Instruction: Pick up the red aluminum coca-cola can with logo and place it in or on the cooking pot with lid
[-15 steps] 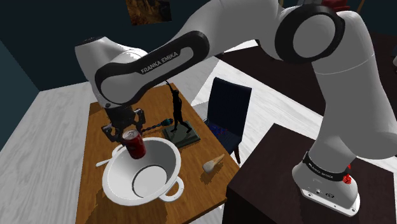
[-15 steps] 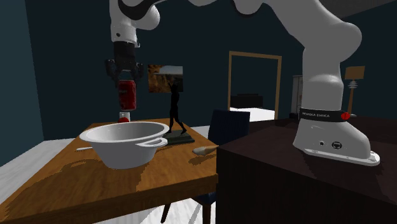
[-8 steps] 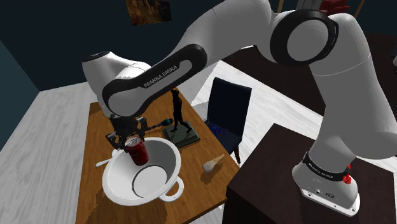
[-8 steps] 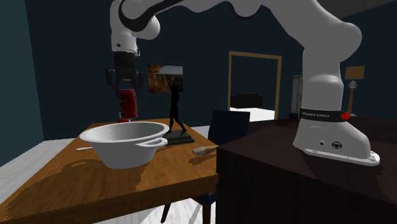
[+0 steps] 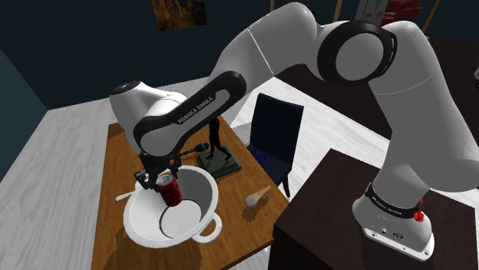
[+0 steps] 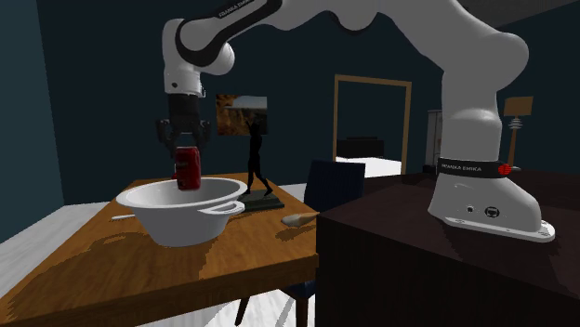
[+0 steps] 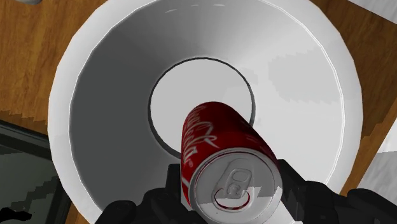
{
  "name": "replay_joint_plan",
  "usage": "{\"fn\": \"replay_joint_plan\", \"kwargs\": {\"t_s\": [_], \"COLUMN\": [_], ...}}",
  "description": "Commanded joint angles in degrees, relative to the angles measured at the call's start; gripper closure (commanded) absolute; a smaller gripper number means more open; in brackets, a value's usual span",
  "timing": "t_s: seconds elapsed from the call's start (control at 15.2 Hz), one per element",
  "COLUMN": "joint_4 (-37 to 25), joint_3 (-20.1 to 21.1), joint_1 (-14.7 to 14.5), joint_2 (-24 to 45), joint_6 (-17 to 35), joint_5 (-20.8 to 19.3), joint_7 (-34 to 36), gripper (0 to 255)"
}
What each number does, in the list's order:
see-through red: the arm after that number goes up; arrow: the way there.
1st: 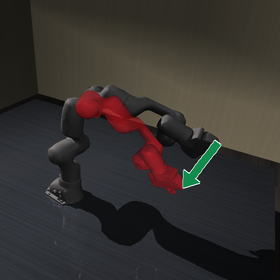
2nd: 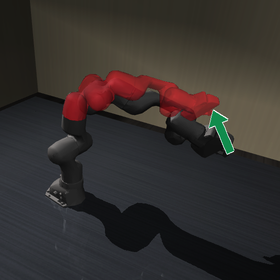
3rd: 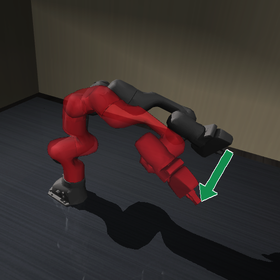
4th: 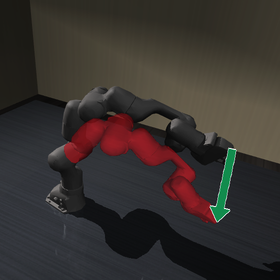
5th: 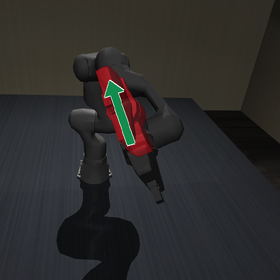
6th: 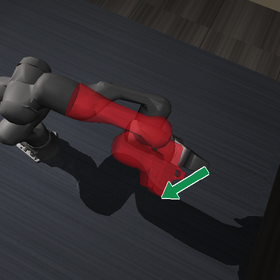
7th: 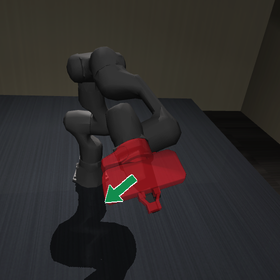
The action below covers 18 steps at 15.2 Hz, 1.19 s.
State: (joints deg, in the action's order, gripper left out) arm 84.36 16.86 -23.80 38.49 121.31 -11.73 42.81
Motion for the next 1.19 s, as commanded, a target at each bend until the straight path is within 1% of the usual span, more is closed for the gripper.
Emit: {"fn": "replay_joint_plan", "kwargs": {"t_s": [0.0, 0.46, 0.53, 0.86, 1.12], "joint_4": [0.3, 0.3, 0.3, 0.3, -1.9], "joint_3": [-0.1, -0.1, -0.1, -0.1, 0.6], "joint_1": [0.0, 0.0, 0.0, 0.0, 0.3], "joint_2": [0.4, 0.4, 0.4, 0.4, -2.8], "joint_6": [0.8, 0.8, 0.8, 0.8, -4.6], "joint_5": [-0.1, -0.1, -0.1, -0.1, 0.9], "joint_7": [0.1, 0.1, 0.1, 0.1, -0.5], "gripper": [255, 255, 0, 0, 0]}}
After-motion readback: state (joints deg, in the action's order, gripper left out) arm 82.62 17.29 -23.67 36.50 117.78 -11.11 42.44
